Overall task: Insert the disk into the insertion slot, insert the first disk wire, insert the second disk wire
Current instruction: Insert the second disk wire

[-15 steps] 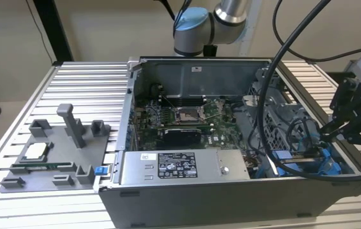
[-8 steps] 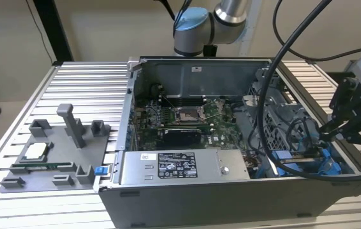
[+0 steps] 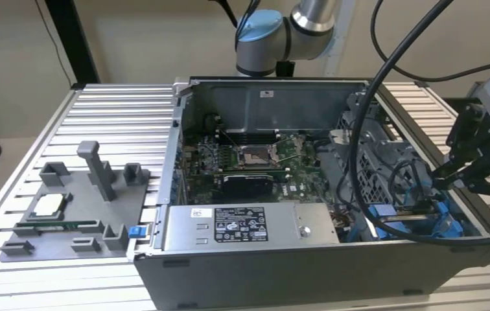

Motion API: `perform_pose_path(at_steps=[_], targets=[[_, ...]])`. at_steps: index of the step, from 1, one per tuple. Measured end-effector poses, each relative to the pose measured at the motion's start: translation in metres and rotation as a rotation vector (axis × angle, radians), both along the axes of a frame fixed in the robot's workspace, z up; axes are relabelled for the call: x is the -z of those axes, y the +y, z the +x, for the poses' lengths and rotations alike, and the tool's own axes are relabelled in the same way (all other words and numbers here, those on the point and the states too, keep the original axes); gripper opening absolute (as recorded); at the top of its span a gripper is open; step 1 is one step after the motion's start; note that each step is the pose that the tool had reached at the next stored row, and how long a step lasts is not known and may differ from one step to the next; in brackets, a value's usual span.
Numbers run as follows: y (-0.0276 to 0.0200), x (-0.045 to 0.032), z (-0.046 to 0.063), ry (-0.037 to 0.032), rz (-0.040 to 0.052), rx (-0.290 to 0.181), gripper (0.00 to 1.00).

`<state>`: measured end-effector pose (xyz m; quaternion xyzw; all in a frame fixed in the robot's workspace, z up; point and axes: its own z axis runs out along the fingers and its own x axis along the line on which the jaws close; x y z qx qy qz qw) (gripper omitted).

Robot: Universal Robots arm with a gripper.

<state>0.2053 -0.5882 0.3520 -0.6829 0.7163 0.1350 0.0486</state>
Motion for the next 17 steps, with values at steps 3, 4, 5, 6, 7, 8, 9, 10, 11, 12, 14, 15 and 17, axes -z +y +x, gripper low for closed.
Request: perform_pose_path(at_steps=[3,4,5,6,7,8,9,10,11,12,14,15,17], targets=[[-0.0001,0.0,0.0,0.0,0.0001,0.0,1.0],[-0.0001,0.0001,0.0,0.0,0.0002,0.0,0.0],[-0.0001,0.0001,0.0,0.0,0.0002,0.0,0.0],[-0.0001,0.0,0.0,0.0,0.0001,0.0,0.0],[-0.0001,0.0,0.0,0.0,0.0002,0.0,0.0],[-0.0001,0.0,0.0,0.0,0.0002,0.0,0.0],[-0.0001,0.0001,0.0,0.0,0.0002,0.0,0.0],[-0.0001,0.0,0.0,0.0,0.0002,0.0,0.0],[-0.0001,0.0001,0.0,0.0,0.0002,0.0,0.0],[-0.0001,0.0001,0.0,0.0,0.0002,0.0,0.0],[-0.0002,-0.0007,0.0,0.0,0.0001,0.0,0.0],[-0.0001,-0.0018,-0.0001,0.0,0.0006,0.0,0.0],[-0.0001,-0.006,-0.0006,-0.0001,0.0013,0.0,0.0]])
